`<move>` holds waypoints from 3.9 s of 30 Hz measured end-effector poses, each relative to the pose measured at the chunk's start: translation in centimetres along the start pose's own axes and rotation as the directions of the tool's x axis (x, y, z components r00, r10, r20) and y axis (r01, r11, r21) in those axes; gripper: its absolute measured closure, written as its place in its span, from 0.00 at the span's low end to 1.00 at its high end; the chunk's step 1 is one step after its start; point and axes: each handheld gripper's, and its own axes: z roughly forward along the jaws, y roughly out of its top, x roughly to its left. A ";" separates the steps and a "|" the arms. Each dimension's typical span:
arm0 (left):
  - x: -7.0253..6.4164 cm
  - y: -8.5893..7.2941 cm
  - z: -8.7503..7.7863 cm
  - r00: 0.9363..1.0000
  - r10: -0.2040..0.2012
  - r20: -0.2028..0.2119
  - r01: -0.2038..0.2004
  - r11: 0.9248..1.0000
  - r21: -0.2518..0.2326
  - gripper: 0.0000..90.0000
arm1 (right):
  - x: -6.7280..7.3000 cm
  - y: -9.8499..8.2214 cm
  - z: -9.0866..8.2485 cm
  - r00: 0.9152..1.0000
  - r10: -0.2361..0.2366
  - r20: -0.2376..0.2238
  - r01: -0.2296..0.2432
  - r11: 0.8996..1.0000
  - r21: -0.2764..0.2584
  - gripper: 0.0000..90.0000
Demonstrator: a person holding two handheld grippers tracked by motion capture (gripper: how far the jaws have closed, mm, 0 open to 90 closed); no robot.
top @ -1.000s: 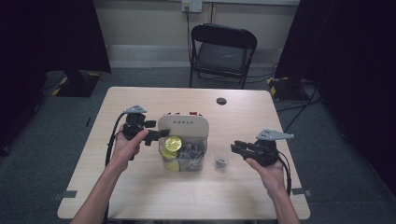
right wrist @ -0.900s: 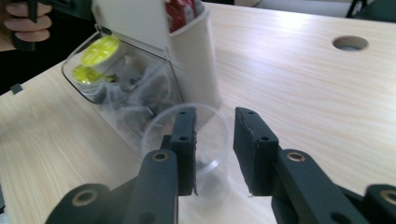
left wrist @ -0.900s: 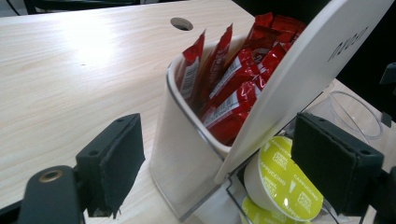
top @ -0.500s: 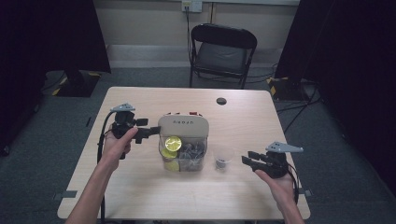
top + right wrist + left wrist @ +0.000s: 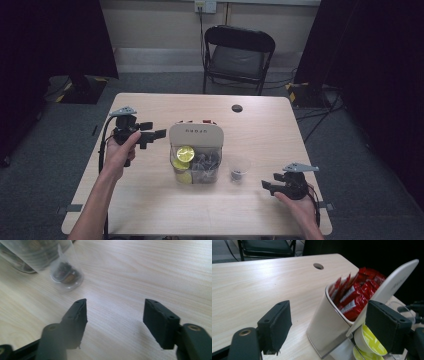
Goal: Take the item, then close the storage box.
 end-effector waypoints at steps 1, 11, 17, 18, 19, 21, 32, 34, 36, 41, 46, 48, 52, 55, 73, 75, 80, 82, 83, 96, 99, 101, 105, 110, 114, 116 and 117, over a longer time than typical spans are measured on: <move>0.0 0.1 0.1 1.000 -0.003 -0.001 0.003 1.000 -0.006 0.23 | 0.0 -0.1 0.2 1.000 -0.008 0.006 0.008 1.000 0.006 0.37; -0.2 0.9 1.6 0.999 -0.027 -0.019 0.027 1.000 -0.011 0.23 | -0.2 -0.6 1.3 0.996 -0.008 0.086 0.003 0.998 0.059 0.26; -0.7 1.7 1.5 1.000 -0.013 -0.021 0.012 1.000 -0.023 0.24 | -0.1 -0.9 1.4 0.994 -0.016 0.104 0.011 0.999 0.049 0.26; -0.6 1.7 1.5 1.000 -0.012 -0.014 0.012 1.000 -0.021 0.24 | -0.1 -0.9 1.4 0.994 -0.020 0.106 0.014 0.999 0.049 0.26; -0.6 1.7 1.7 1.000 -0.015 -0.011 0.015 1.000 -0.014 0.24 | 0.0 -0.9 1.4 0.994 -0.017 0.106 0.012 0.999 0.049 0.25; -0.5 1.6 2.0 1.000 -0.008 -0.018 0.008 1.000 -0.006 0.23 | 0.0 -1.0 1.5 0.993 -0.025 0.114 0.020 0.999 0.040 0.25; -0.7 1.5 2.4 1.000 -0.004 0.006 0.004 1.000 -0.006 0.24 | -0.1 -1.4 1.8 0.985 -0.049 0.166 0.049 0.999 0.009 0.24; -0.9 1.4 2.5 1.000 0.001 0.015 -0.001 1.000 -0.001 0.24 | -0.1 -1.5 1.8 0.985 -0.053 0.167 0.054 0.999 -0.003 0.24; -1.1 1.5 2.6 1.000 0.001 0.019 -0.001 1.000 0.001 0.24 | -0.1 -1.6 1.8 0.985 -0.051 0.167 0.054 0.999 -0.009 0.24; -1.4 1.5 2.6 1.000 0.001 0.024 -0.001 1.000 -0.004 0.23 | 0.0 -1.7 1.8 0.984 -0.048 0.170 0.051 0.999 -0.018 0.24; -1.8 1.5 2.3 1.000 0.013 0.028 -0.013 1.000 -0.002 0.23 | 0.0 -1.8 1.8 0.984 -0.048 0.173 0.052 0.998 -0.019 0.24; -1.9 1.5 2.3 0.999 0.015 0.030 -0.015 1.000 -0.001 0.23 | 0.0 -1.8 1.8 0.984 -0.048 0.174 0.052 0.998 -0.019 0.24; -2.0 1.3 2.1 0.999 0.017 0.030 -0.016 1.000 -0.005 0.23 | 0.0 -1.8 1.8 0.984 -0.048 0.173 0.052 0.998 -0.019 0.24; -2.2 1.3 2.0 0.999 0.016 0.035 -0.016 1.000 -0.007 0.23 | 0.0 -1.8 1.8 0.984 -0.048 0.171 0.052 0.998 -0.019 0.24; -2.9 0.2 2.0 0.999 0.028 0.040 -0.029 0.999 0.031 0.23 | 0.0 -1.8 1.8 0.984 -0.048 0.171 0.052 0.998 -0.018 0.24; -3.2 0.2 2.0 0.998 0.034 0.046 -0.036 0.999 0.037 0.23 | 0.0 -1.8 1.8 0.984 -0.048 0.171 0.052 0.998 -0.018 0.24; -3.6 0.0 1.9 0.997 0.046 0.055 -0.049 0.998 0.045 0.23 | 0.0 -1.8 1.8 0.984 -0.048 0.171 0.052 0.998 -0.018 0.24; -3.7 0.0 1.9 0.997 0.050 0.056 -0.053 0.997 0.048 0.22 | 0.0 -1.8 1.8 0.984 -0.048 0.171 0.052 0.998 -0.018 0.24; -3.7 -0.1 1.9 0.997 0.053 0.055 -0.056 0.997 0.052 0.22 | 0.0 -1.8 1.8 0.984 -0.048 0.171 0.052 0.998 -0.018 0.24; -3.7 -0.6 1.9 0.994 0.064 0.090 -0.068 0.996 0.049 0.18 | 0.0 -1.8 1.8 0.984 -0.048 0.171 0.052 0.998 -0.019 0.24; -3.9 -0.7 2.0 0.994 0.067 0.085 -0.072 0.995 0.062 0.18 | 0.0 -1.8 1.8 0.984 -0.048 0.171 0.052 0.998 -0.019 0.24; -4.0 -0.8 2.1 0.993 0.073 0.089 -0.080 0.994 0.077 0.18 | 0.0 -1.8 1.8 0.984 -0.045 0.172 0.049 0.999 -0.019 0.24; -4.4 -1.1 2.1 0.994 0.077 0.083 -0.085 0.991 0.101 0.18 | -0.1 -1.7 1.8 0.984 -0.044 0.171 0.048 0.999 -0.018 0.24; -4.6 -1.5 2.3 0.993 0.088 0.082 -0.099 0.987 0.130 0.18 | -0.1 -1.7 1.8 0.985 -0.041 0.167 0.045 0.999 -0.019 0.24; -4.4 -1.8 2.5 0.993 0.086 0.080 -0.096 0.986 0.138 0.18 | -0.1 -1.7 1.8 0.985 -0.041 0.167 0.045 0.999 -0.019 0.24; -4.3 -2.1 2.6 0.993 0.089 0.079 -0.100 0.984 0.147 0.18 | -0.1 -1.7 1.9 0.985 -0.041 0.168 0.045 0.999 -0.019 0.24; -4.3 -2.2 2.7 0.993 0.092 0.077 -0.103 0.983 0.153 0.18 | -0.1 -1.7 1.9 0.985 -0.041 0.169 0.045 0.999 -0.019 0.23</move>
